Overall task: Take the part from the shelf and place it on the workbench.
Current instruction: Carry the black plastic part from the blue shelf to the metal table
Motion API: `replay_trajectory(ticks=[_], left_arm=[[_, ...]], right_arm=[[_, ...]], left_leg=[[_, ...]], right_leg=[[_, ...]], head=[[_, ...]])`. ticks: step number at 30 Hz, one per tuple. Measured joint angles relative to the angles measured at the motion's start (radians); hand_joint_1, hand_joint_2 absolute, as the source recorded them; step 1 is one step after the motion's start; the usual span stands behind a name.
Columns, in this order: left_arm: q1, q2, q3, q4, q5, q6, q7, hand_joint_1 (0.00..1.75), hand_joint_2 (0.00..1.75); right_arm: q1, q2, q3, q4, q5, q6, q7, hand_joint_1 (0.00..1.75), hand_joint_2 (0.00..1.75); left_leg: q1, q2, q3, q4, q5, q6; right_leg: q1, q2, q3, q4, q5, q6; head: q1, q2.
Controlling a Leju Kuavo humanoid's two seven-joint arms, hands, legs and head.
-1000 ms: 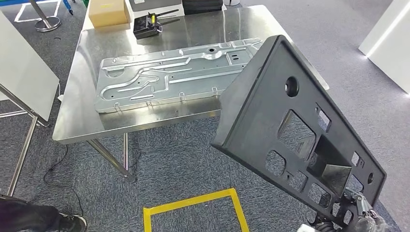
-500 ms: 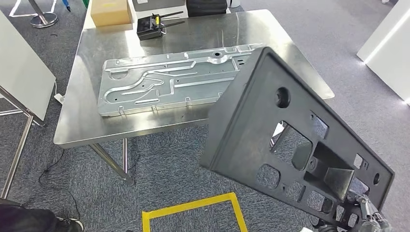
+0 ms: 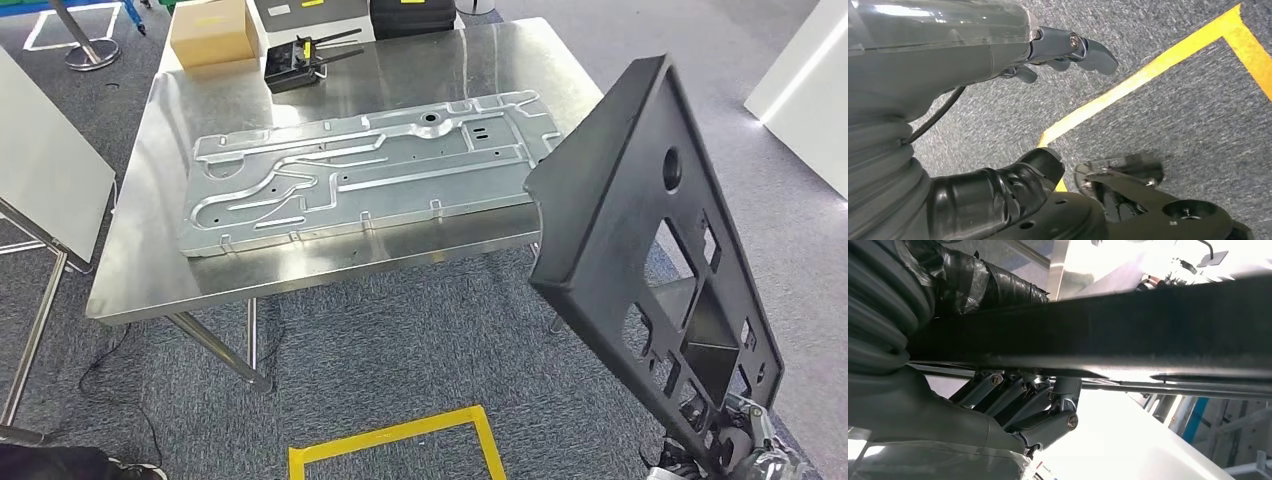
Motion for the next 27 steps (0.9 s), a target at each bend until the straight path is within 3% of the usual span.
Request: replay_trajectory(ticks=[2,4,6,9,11,13,14,15,17,19,20,24,25,27], left_arm=[[0.0,0.0,0.0,0.0,0.0,0.0,0.0,0.0,1.75],[-0.001,0.0,0.0,0.0,-0.001,0.0,0.0,0.0,1.75],[-0.002,0.0,0.0,0.0,-0.002,0.0,0.0,0.0,1.75],[0.001,0.0,0.0,0.0,-0.003,0.0,0.001,0.0,1.75],[0.0,-0.001,0.0,0.0,-0.003,0.0,0.001,0.0,1.75],[-0.002,-0.001,0.0,0.0,-0.003,0.0,0.001,0.0,1.75],[-0.002,-0.001,0.0,0.0,-0.003,0.0,0.002,0.0,1.75],[-0.001,-0.001,0.0,0.0,-0.003,0.0,0.002,0.0,1.75],[0.0,-0.002,0.0,0.0,-0.003,0.0,0.002,0.0,1.75],[-0.001,-0.003,0.0,0.0,-0.003,0.001,0.002,0.0,1.75],[-0.003,-0.004,0.0,0.0,-0.003,0.001,0.002,0.0,1.75],[-0.005,-0.005,0.0,0.0,-0.004,0.001,0.003,0.0,1.75],[-0.005,-0.005,0.0,0.0,-0.005,0.001,0.003,0.0,1.75],[-0.005,-0.005,0.0,0.0,-0.006,0.001,0.003,0.0,1.75]], right_arm=[[0.0,0.0,-0.001,-0.001,-0.001,0.0,-0.004,1.75,1.75],[0.0,0.0,-0.001,-0.004,-0.002,0.0,-0.013,1.75,1.75],[0.0,0.0,-0.002,-0.008,-0.004,0.0,-0.021,1.75,1.75],[0.0,0.0,-0.002,-0.012,-0.009,0.0,-0.025,1.75,1.75],[0.0,0.0,-0.003,-0.013,-0.02,0.0,-0.028,1.75,1.75],[0.0,0.0,-0.003,-0.013,-0.029,0.0,-0.028,1.75,1.75],[0.0,0.0,-0.003,-0.013,-0.032,0.0,-0.026,1.75,1.75],[0.001,0.0,-0.003,-0.013,-0.033,0.0,-0.023,1.75,1.75],[0.0,0.0,-0.003,-0.013,-0.034,0.0,-0.016,1.75,1.75],[-0.001,0.0,-0.003,-0.012,-0.032,0.0,-0.012,1.75,1.75],[0.0,0.0,-0.003,-0.012,-0.03,0.0,-0.011,1.75,1.75],[0.0,0.002,-0.003,-0.012,-0.008,0.0,-0.02,1.75,1.75],[-0.001,0.003,-0.004,-0.013,-0.004,0.0,-0.024,1.75,1.75],[-0.002,0.006,-0.004,-0.013,0.004,0.0,-0.03,1.75,1.75]], left_leg=[[-0.002,0.0,0.044,-0.124,0.087,0.011],[-0.007,0.0,0.084,-0.222,0.125,0.022],[-0.013,0.0,0.094,-0.247,0.119,0.028],[-0.008,-0.001,0.106,-0.268,0.122,0.039],[-0.005,0.0,0.114,-0.276,0.121,0.048],[-0.005,0.0,0.12,-0.276,0.115,0.053],[-0.004,0.0,0.124,-0.276,0.111,0.053],[-0.004,0.0,0.13,-0.275,0.106,0.051],[-0.002,-0.001,0.144,-0.272,0.094,0.045],[-0.003,-0.002,0.151,-0.266,0.079,0.033],[-0.004,-0.003,0.151,-0.265,0.074,0.027],[-0.003,-0.002,0.152,-0.249,0.054,0.007],[-0.001,-0.002,0.137,-0.215,0.035,0.002],[0.0,-0.002,0.074,-0.095,-0.02,-0.003]], right_leg=[[0.002,0.002,0.015,0.0,-0.011,0.002],[0.005,0.003,0.022,0.002,-0.021,0.009],[0.006,0.003,0.021,0.001,-0.024,0.018],[0.004,0.002,0.015,0.019,-0.039,0.033],[0.001,0.002,-0.03,0.108,-0.08,0.041],[-0.002,0.001,-0.104,0.228,-0.118,0.047],[-0.004,0.001,-0.128,0.256,-0.115,0.05],[-0.006,0.001,-0.134,0.251,-0.092,0.052],[-0.011,-0.001,-0.098,0.147,-0.015,0.053],[-0.01,-0.002,-0.055,0.047,0.024,0.048],[-0.007,-0.001,-0.045,0.027,0.024,0.043],[-0.006,0.003,-0.034,0.013,0.015,0.015],[-0.007,0.002,-0.029,0.009,0.014,0.009],[-0.005,-0.001,-0.02,0.006,0.009,0.0]], head=[[0.0,0.0],[0.001,0.0],[0.001,0.0],[0.001,0.0],[0.001,0.0],[0.002,0.0],[0.002,0.0],[0.002,0.0],[0.002,0.0],[0.002,0.0],[0.002,0.0],[0.001,0.0],[0.001,0.0],[0.001,0.0]])
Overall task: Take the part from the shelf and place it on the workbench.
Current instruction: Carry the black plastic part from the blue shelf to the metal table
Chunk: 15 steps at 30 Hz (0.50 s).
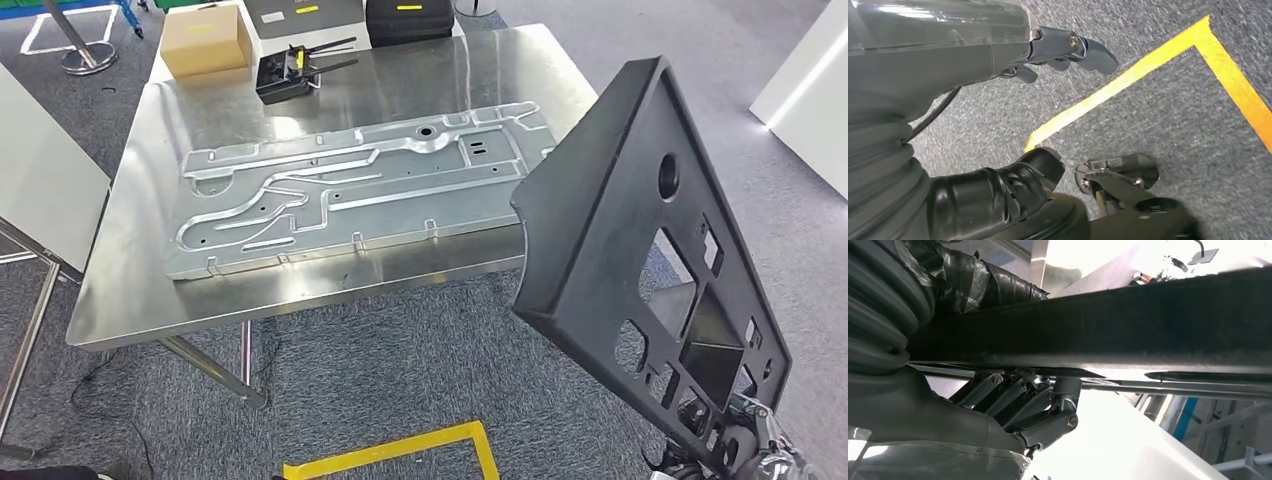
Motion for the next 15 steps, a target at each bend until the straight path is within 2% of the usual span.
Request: replay_trajectory(ticks=[1,2,3,4,5,6,7,8,10,12,13,15], left_arm=[[0.001,0.0,0.0,0.0,0.0,0.0,0.0,0.0,1.75],[0.002,0.0,0.0,0.0,0.0,0.0,0.0,0.0,1.75],[0.004,0.0,0.0,0.0,-0.001,0.0,0.0,0.0,1.75],[0.005,0.0,0.0,0.0,-0.001,0.0,0.0,0.0,1.75],[0.005,0.0,0.0,0.0,-0.001,0.0,0.0,0.0,1.75],[0.004,0.0,0.0,0.0,-0.002,0.0,0.0,0.0,1.75],[0.004,0.0,0.0,0.0,-0.002,0.0,0.0,0.0,1.75],[0.003,0.0,0.0,0.0,-0.003,0.0,0.0,0.0,1.75],[0.002,0.0,0.0,0.0,-0.003,0.0,0.0,0.0,1.75],[0.004,0.0,0.0,0.0,-0.004,0.0,0.0,0.0,1.75],[0.005,0.0,0.0,0.0,-0.004,0.0,0.0,0.0,1.75],[0.004,0.0,0.0,0.0,-0.004,0.0,0.0,0.0,1.75]], right_arm=[[0.0,0.002,0.0,0.0,0.004,0.0,-0.003,1.75,1.75],[0.0,0.003,-0.001,0.0,0.009,0.0,-0.006,1.75,1.75],[0.0,0.005,-0.002,0.0,0.016,0.0,-0.011,1.75,1.75],[0.0,0.008,-0.003,0.0,0.022,0.0,-0.017,1.75,1.75],[0.0,0.011,-0.005,0.0,0.027,0.0,-0.024,1.75,1.75],[0.0,0.015,-0.007,0.0,0.032,0.0,-0.032,1.75,1.75],[0.0,0.018,-0.01,0.0,0.036,0.0,-0.039,1.75,1.75],[0.0,0.022,-0.012,0.0,0.039,0.0,-0.043,1.75,1.75],[0.0,0.027,-0.016,0.0,0.044,0.0,-0.048,1.75,1.75],[0.001,0.03,-0.019,-0.001,0.047,0.0,-0.049,1.75,1.75],[0.001,0.031,-0.02,-0.001,0.047,0.0,-0.05,1.75,1.75],[0.001,0.031,-0.023,-0.002,0.049,0.0,-0.052,1.75,1.75]], left_leg=[[0.0,0.0,-0.038,0.063,-0.02,-0.001],[0.001,0.0,-0.067,0.103,-0.023,-0.001],[0.001,0.0,-0.08,0.11,-0.006,0.001],[0.0,0.0,-0.073,0.076,0.031,0.005],[-0.001,0.0,-0.052,0.013,0.078,0.011],[-0.004,0.0,-0.027,-0.05,0.114,0.019],[-0.008,-0.001,-0.004,-0.104,0.137,0.026],[-0.012,-0.001,0.01,-0.135,0.145,0.032],[-0.018,-0.001,0.017,-0.151,0.139,0.038],[-0.013,-0.001,0.027,-0.168,0.141,0.045],[-0.01,0.0,0.035,-0.179,0.144,0.048],[-0.007,0.001,0.048,-0.191,0.144,0.055]], right_leg=[[0.002,-0.001,0.004,0.0,-0.004,-0.003],[0.005,0.0,0.008,0.0,-0.008,-0.005],[0.007,0.001,0.014,0.0,-0.013,-0.006],[0.009,0.003,0.022,0.0,-0.018,-0.006],[0.011,0.004,0.032,0.0,-0.024,-0.006],[0.014,0.005,0.039,0.0,-0.03,-0.004],[0.015,0.006,0.044,0.0,-0.036,-0.001],[0.014,0.006,0.046,-0.001,-0.039,0.003],[0.011,0.006,0.046,-0.004,-0.042,0.012],[0.011,0.005,0.049,-0.002,-0.048,0.022],[0.012,0.004,0.043,0.016,-0.06,0.027],[0.009,0.003,-0.008,0.116,-0.104,0.034]], head=[[0.0,0.0],[0.0,0.0],[0.0,0.0],[0.0,0.0],[0.0,0.0],[0.0,0.0],[0.0,0.0],[0.0,0.0],[-0.001,0.0],[-0.001,0.0],[0.0,0.0],[0.0,0.0]])
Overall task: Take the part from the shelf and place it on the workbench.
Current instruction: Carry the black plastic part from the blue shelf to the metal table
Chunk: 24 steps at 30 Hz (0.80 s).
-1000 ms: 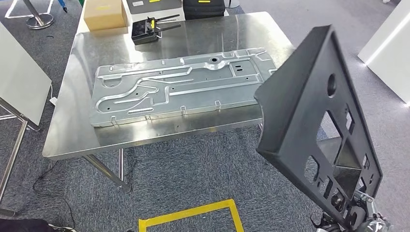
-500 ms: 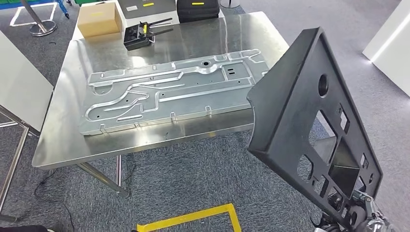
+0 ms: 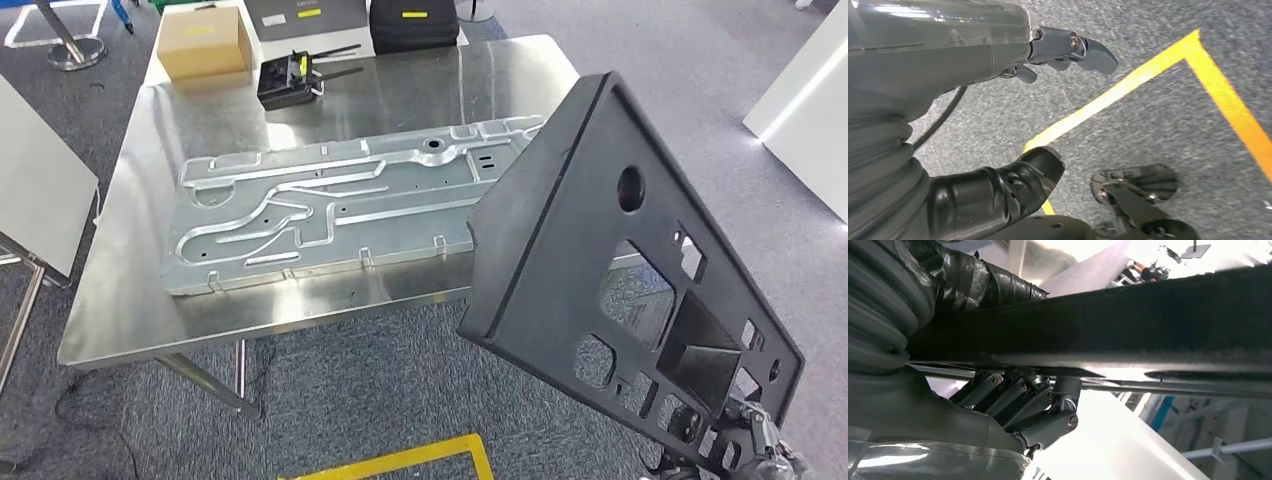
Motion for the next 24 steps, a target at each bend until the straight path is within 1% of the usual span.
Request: replay_trajectory(ticks=[1,2,3,4,5,6,7,8,9,10,12,14,17,22,24], left_arm=[[-0.001,0.0,0.0,0.0,0.0,0.0,0.0,0.0,1.75],[-0.002,0.0,0.0,0.0,0.0,0.0,0.0,0.0,1.75],[-0.001,0.0,0.0,0.0,0.0,0.0,0.0,0.0,1.75],[-0.001,0.0,0.0,0.0,0.0,0.0,0.0,0.0,1.75],[0.0,0.0,0.0,0.0,0.0,0.0,0.0,0.0,1.75],[0.001,-0.001,0.0,0.0,0.0,0.001,0.0,0.0,1.75],[0.0,-0.001,0.0,0.0,0.0,0.001,0.001,0.0,1.75],[-0.001,-0.001,0.0,0.0,0.0,0.002,0.001,0.0,1.75],[-0.002,-0.001,0.0,0.0,0.0,0.004,0.002,0.0,1.75],[-0.004,-0.001,0.0,0.0,0.0,0.007,0.003,0.0,1.75],[-0.004,-0.001,0.0,0.0,-0.001,0.02,0.006,0.0,1.75],[-0.004,-0.001,0.0,0.0,-0.003,0.038,0.013,0.0,1.75],[-0.004,-0.001,0.0,0.0,-0.004,0.061,0.025,0.0,1.75],[-0.005,-0.001,0.0,0.0,-0.007,0.088,0.038,0.0,1.75],[-0.006,-0.001,0.0,0.0,-0.008,0.094,0.039,0.0,1.75]], right_arm=[[0.0,0.0,-0.001,0.0,0.001,0.0,-0.002,1.75,1.75],[0.001,0.0,-0.003,0.0,0.003,0.0,-0.004,1.75,1.75],[0.001,0.0,-0.004,0.0,0.005,0.0,-0.006,1.75,1.75],[0.001,0.001,-0.005,0.0,0.007,0.0,-0.007,1.75,1.75],[0.001,0.001,-0.006,0.0,0.009,0.0,-0.009,1.75,1.75],[0.001,0.001,-0.006,0.0,0.011,0.0,-0.01,1.75,1.75],[0.001,0.001,-0.006,0.0,0.013,0.0,-0.011,1.75,1.75],[0.001,0.001,-0.007,0.0,0.015,0.0,-0.013,1.75,1.75],[0.002,0.003,-0.007,0.0,0.016,0.0,-0.014,1.75,1.75],[0.002,0.005,-0.008,-0.001,0.017,0.0,-0.015,1.75,1.75],[0.003,0.009,-0.009,-0.001,0.018,0.0,-0.019,1.75,1.75],[0.003,0.013,-0.01,-0.001,0.018,0.0,-0.022,1.75,1.75],[0.003,0.017,-0.01,-0.001,0.02,0.0,-0.027,1.75,1.75],[0.004,0.024,-0.012,-0.001,0.024,0.0,-0.028,1.75,1.75],[0.004,0.025,-0.013,-0.001,0.026,0.0,-0.029,1.75,1.75]], left_leg=[[0.0,0.0,0.003,0.0,-0.003,0.002],[0.0,0.0,0.007,0.0,-0.007,0.002],[0.0,0.0,0.012,0.001,-0.011,0.002],[0.001,0.0,0.019,0.001,-0.017,0.0],[0.001,-0.001,0.028,0.002,-0.023,-0.003],[0.002,-0.001,0.035,0.003,-0.03,-0.007],[0.0,-0.002,0.04,0.008,-0.038,-0.013],[-0.001,-0.003,0.041,0.011,-0.045,-0.018],[-0.003,-0.004,0.04,0.014,-0.049,-0.017],[-0.005,-0.004,0.039,0.017,-0.052,-0.014],[-0.006,-0.004,0.04,0.015,-0.053,-0.003],[-0.006,-0.004,0.043,0.011,-0.053,-0.003],[-0.006,-0.004,0.045,0.01,-0.054,-0.003],[-0.007,-0.004,0.043,0.012,-0.055,-0.002],[-0.008,-0.004,0.041,0.013,-0.055,-0.001]], right_leg=[[-0.001,0.0,-0.04,0.065,-0.024,0.003],[-0.003,0.0,-0.076,0.119,-0.035,0.005],[-0.005,0.0,-0.098,0.141,-0.027,0.006],[-0.007,-0.001,-0.101,0.126,0.001,0.007],[-0.009,-0.001,-0.086,0.075,0.046,0.008],[-0.01,-0.002,-0.06,0.011,0.085,0.007],[-0.009,-0.003,-0.036,-0.049,0.112,0.004],[-0.009,-0.003,-0.02,-0.088,0.125,0.001],[-0.008,-0.002,-0.013,-0.104,0.124,-0.002],[-0.007,-0.001,-0.012,-0.109,0.122,-0.005],[-0.006,0.001,-0.013,-0.108,0.12,-0.009],[-0.005,0.002,-0.012,-0.108,0.117,-0.014],[-0.007,0.001,-0.012,-0.108,0.116,-0.016],[-0.007,0.001,-0.012,-0.108,0.117,-0.015],[-0.007,0.0,-0.011,-0.11,0.119,-0.012]], head=[[0.0,0.0],[0.0,0.0],[0.0,0.0],[0.0,0.0],[0.0,0.0],[0.0,0.0],[0.001,0.0],[0.001,0.0],[0.001,0.0],[0.0,0.0],[0.0,0.0],[0.0,0.0],[0.0,0.0],[0.0,0.0],[0.0,0.0]])
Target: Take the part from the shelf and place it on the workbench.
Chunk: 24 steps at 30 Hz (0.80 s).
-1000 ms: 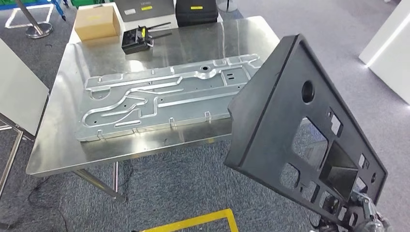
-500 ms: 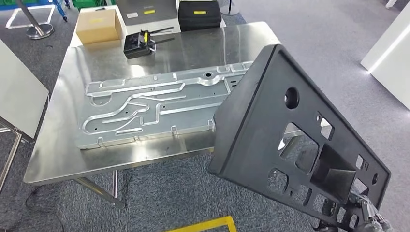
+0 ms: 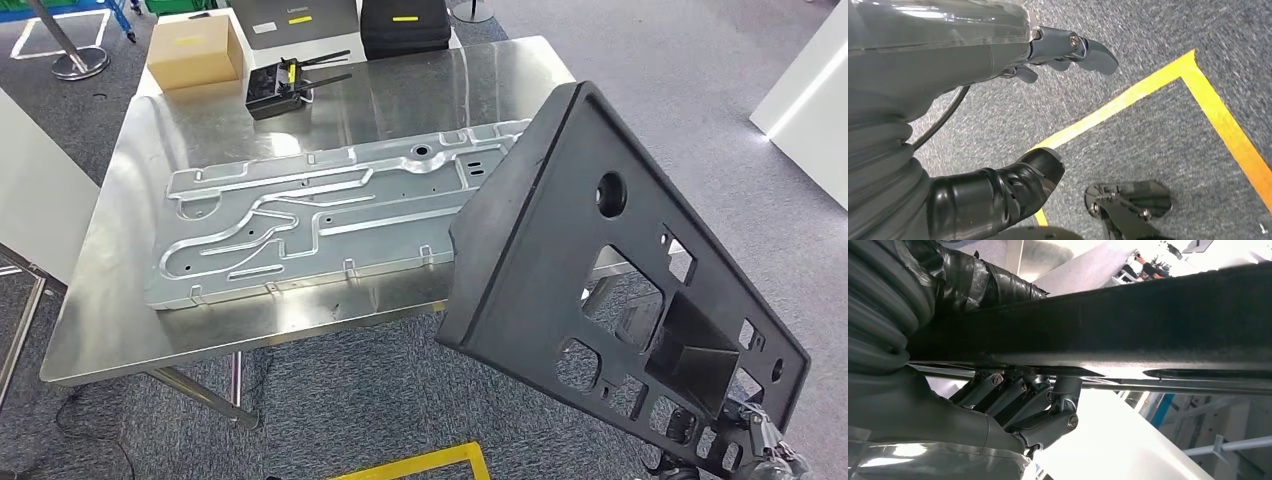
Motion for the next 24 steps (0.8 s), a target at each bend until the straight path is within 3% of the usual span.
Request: replay_trajectory(ticks=[2,4,6,8,9,10,12,14,15,18,20,22,23,24], left_arm=[[0.0,-0.001,0.0,0.0,-0.001,0.004,0.0,0.0,1.75],[-0.001,-0.003,0.0,0.0,-0.002,0.008,0.001,0.0,1.75],[-0.001,-0.004,-0.001,0.0,-0.002,0.01,0.002,0.0,1.75],[0.0,-0.006,-0.001,0.0,-0.002,0.011,0.003,0.0,1.75],[0.001,-0.006,-0.001,0.0,-0.002,0.011,0.004,0.0,1.75],[0.001,-0.007,-0.001,0.0,-0.002,0.011,0.004,0.0,1.75],[0.0,-0.009,-0.001,0.0,-0.002,0.012,0.005,0.0,1.75],[-0.002,-0.009,-0.001,0.0,-0.002,0.013,0.007,0.0,1.75],[-0.003,-0.009,-0.001,0.0,-0.002,0.013,0.007,0.0,1.75],[-0.005,-0.01,-0.001,0.0,-0.002,0.013,0.008,0.0,1.75],[-0.006,-0.01,-0.001,0.0,-0.002,0.013,0.008,0.0,1.75],[-0.007,-0.01,-0.001,0.0,-0.002,0.013,0.008,0.0,1.75],[-0.007,-0.01,-0.001,0.0,-0.002,0.013,0.009,0.0,1.75],[-0.005,-0.01,-0.001,0.0,-0.002,0.013,0.009,0.0,1.75]], right_arm=[[0.0,0.003,-0.001,-0.003,0.002,0.0,0.0,1.75,1.75],[0.0,0.005,-0.002,-0.007,0.005,0.0,-0.001,1.75,1.75],[0.001,0.005,-0.004,-0.008,0.008,0.0,-0.001,1.75,1.75],[0.002,0.005,-0.004,-0.008,0.009,0.0,-0.001,1.75,1.75],[0.003,0.005,-0.005,-0.007,0.009,0.0,-0.001,1.75,1.75],[0.003,0.005,-0.005,-0.007,0.009,0.0,-0.001,1.75,1.75],[0.002,0.005,-0.006,-0.007,0.009,0.0,-0.001,1.75,1.75],[0.003,0.005,-0.006,-0.008,0.009,0.0,-0.001,1.75,1.75],[0.004,0.005,-0.006,-0.008,0.009,0.0,-0.001,1.75,1.75],[0.004,0.006,-0.007,-0.008,0.01,0.0,-0.001,1.75,1.75],[0.004,0.007,-0.007,-0.008,0.011,0.0,0.0,1.75,1.75],[0.004,0.007,-0.007,-0.008,0.013,0.0,0.0,1.75,1.75],[0.004,0.007,-0.007,-0.008,0.014,0.0,0.001,1.75,1.75],[0.004,0.007,-0.007,-0.008,0.015,0.0,0.001,1.75,1.75]], left_leg=[[0.003,0.001,0.007,-0.016,0.009,-0.001],[0.01,0.0,0.02,-0.041,0.025,0.002],[0.013,-0.001,0.025,-0.049,0.031,0.005],[0.013,-0.006,0.025,-0.045,0.029,0.003],[0.014,-0.01,0.025,-0.042,0.027,0.0],[0.016,-0.016,0.026,-0.037,0.022,-0.004],[0.02,-0.026,0.024,-0.021,0.009,-0.016],[0.019,-0.034,0.013,-0.003,-0.004,-0.03],[0.019,-0.037,0.008,0.0,-0.006,-0.036],[0.023,-0.036,0.003,0.013,-0.017,-0.049],[0.024,-0.021,-0.034,0.093,-0.062,-0.056],[0.024,-0.015,-0.107,0.228,-0.119,-0.06],[0.024,-0.014,-0.137,0.277,-0.129,-0.06],[0.024,-0.013,-0.151,0.292,-0.119,-0.059]], right_leg=[[0.001,-0.002,0.004,-0.002,0.002,0.007],[0.002,-0.002,-0.01,0.039,-0.027,0.015],[0.0,-0.002,-0.061,0.153,-0.088,0.022],[-0.007,-0.002,-0.108,0.245,-0.115,0.032],[-0.01,-0.002,-0.109,0.244,-0.1,0.036],[-0.014,-0.001,-0.093,0.206,-0.068,0.041],[-0.022,0.013,-0.036,0.083,-0.009,0.046],[-0.022,0.031,-0.005,0.018,0.002,0.036],[-0.019,0.035,-0.005,0.018,-0.006,0.029],[-0.017,0.021,-0.003,0.01,-0.005,0.005],[-0.018,0.006,0.003,0.003,-0.006,-0.008],[-0.015,-0.01,0.005,0.002,-0.009,-0.014],[-0.013,-0.017,0.007,0.002,-0.011,-0.016],[-0.011,-0.024,0.009,0.003,-0.013,-0.016]], head=[[0.0,0.0],[0.001,0.0],[0.001,0.0],[0.001,0.0],[0.001,0.0],[0.001,0.0],[0.002,0.0],[0.001,0.0],[0.001,0.0],[0.0,0.0],[0.0,0.0],[0.0,0.0],[0.0,0.0],[0.0,0.0]])
